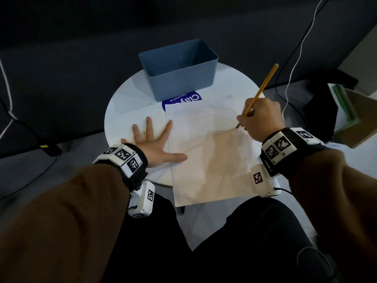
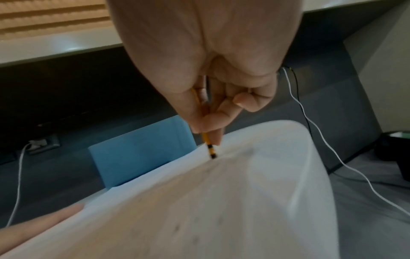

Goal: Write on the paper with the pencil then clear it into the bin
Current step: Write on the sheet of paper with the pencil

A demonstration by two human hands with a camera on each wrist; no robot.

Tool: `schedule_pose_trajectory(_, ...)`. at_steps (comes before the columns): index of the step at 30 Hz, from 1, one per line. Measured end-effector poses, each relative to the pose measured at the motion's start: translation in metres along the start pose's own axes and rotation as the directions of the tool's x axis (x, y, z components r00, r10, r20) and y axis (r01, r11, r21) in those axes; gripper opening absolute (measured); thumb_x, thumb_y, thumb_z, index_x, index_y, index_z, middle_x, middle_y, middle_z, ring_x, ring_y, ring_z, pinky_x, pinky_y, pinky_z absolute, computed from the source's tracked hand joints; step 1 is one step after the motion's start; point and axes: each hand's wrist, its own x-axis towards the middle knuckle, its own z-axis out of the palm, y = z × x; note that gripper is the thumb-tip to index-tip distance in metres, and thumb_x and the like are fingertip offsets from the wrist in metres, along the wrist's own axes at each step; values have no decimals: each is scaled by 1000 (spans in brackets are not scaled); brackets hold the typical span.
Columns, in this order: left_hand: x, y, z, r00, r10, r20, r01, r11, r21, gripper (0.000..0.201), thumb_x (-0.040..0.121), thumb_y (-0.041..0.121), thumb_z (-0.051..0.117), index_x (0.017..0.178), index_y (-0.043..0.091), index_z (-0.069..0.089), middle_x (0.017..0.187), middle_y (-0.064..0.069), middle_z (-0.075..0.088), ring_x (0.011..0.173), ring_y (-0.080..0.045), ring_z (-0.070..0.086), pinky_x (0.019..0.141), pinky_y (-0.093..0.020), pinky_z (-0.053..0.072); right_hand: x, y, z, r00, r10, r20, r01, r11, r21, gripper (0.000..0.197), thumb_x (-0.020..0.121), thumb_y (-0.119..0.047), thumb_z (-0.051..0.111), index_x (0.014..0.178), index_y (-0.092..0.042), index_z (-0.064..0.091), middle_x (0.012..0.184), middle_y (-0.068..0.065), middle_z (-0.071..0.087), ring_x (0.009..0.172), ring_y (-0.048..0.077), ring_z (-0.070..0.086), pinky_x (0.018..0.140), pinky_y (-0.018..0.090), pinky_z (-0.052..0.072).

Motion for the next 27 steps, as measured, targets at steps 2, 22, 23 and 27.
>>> schedule_pose_trajectory(2,1,-1,0,1000,1,-4,-1,1000,-4,116,61,96,48,139,61,-30,149,1,-51,140,-41,-39,109,-74,-10,3,0,-4,998,37,-41,-39,998,-50,18,91,-15,70,75,-13,63,79,9,69,71,23,68,60,27,51)
schedule_pose_trajectory(22,4,-2,1,1000,0,-14,0,1000,9,118,62,95,49,141,58,-31,148,-1,-52,139,-43,-39,109,-76,-8,-24,-58,31,963,-232,137,224,972,73,27,91,-17,72,70,-18,56,58,-10,57,56,2,53,54,11,35)
schedule_pose_trajectory(23,4,-1,1,1000,-4,-18,4,1000,14,118,63,95,49,141,57,-31,148,-1,-51,139,-43,-39,109,-76,-7,-26,-62,36,955,-249,160,239,968,81,28,91,-17,72,69,-19,55,59,-10,57,56,2,53,54,11,34)
schedule_pose_trajectory(27,3,-1,2,1000,8,-20,-8,1000,-2,118,62,95,50,141,58,-30,148,0,-52,139,-42,-40,109,-75,-9,-20,-49,32,970,-196,147,199,980,-9,27,91,-15,70,69,-19,54,67,-2,60,67,15,56,59,24,42)
